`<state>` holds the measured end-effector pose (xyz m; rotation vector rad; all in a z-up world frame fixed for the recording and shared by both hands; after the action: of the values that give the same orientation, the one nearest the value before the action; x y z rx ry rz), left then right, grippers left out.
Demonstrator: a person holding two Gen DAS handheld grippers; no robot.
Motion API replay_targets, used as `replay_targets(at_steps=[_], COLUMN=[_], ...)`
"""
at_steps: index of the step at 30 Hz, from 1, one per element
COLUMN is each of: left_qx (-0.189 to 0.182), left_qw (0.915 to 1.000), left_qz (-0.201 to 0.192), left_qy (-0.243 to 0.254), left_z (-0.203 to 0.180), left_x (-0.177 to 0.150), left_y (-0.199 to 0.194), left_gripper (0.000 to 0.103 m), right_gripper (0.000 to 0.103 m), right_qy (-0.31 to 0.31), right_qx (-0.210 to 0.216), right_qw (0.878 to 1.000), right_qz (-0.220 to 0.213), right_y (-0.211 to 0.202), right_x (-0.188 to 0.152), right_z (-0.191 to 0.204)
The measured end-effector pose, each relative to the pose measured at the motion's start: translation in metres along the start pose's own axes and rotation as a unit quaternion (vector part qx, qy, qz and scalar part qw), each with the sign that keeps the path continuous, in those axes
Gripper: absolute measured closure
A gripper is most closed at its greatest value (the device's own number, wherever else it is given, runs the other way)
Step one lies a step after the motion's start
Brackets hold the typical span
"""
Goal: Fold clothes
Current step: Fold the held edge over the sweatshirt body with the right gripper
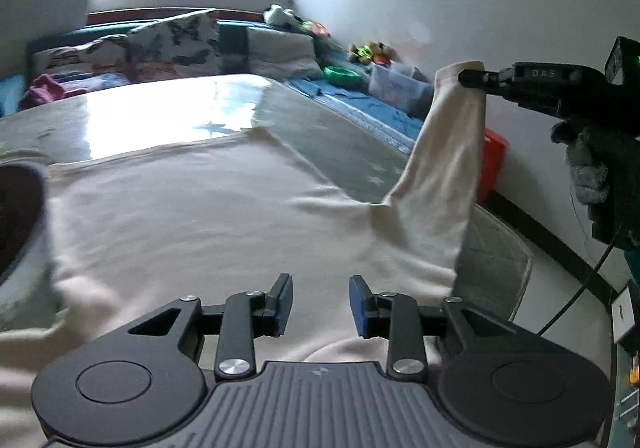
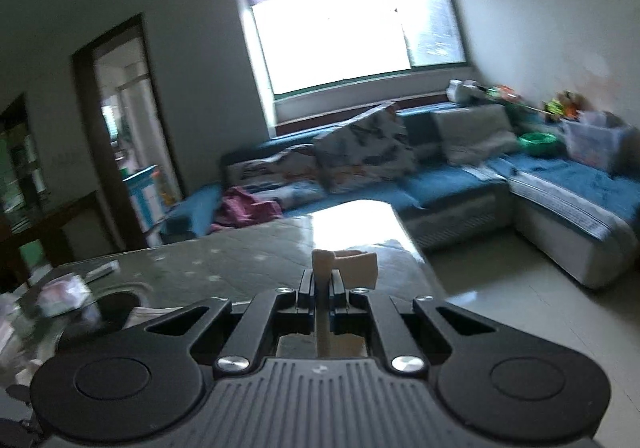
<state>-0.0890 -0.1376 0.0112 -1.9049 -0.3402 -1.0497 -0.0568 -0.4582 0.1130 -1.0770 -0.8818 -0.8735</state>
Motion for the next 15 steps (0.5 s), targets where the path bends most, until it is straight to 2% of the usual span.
replay_targets(at_steps=[8, 15], left_qx=[-0.010, -0.030], left_qw=[0.9993, 0.9988], left_qz=[0.027, 0.027], left_qy=[0.024, 0.026], left_z=[-0.006, -0.012], left_x=[-0.037, -0.048], left_y=[-0.024, -0.030], left_gripper=[0.070, 0.070], right_gripper=[0.098, 0.098], right_qy=[-0.049, -0.080], right_qx=[0.082, 0.153], right_qw=[0.995, 0.982], right_qz=[0.023, 0.080], right_y=[0.019, 0.040], right_x=[-0.002, -0.036], right_z=[0.085, 0.157])
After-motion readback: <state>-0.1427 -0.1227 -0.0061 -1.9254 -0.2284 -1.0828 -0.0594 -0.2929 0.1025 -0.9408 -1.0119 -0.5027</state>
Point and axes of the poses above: each gripper's, at about its wrist camera, not at the fingertips, and y roughly the way its jaws point, z to its left, x to its top, the point moved 6 cm from there along y, roughly the way its jaws point, and after that the axes turned 1 degree about -z, right-handed, at the moved point
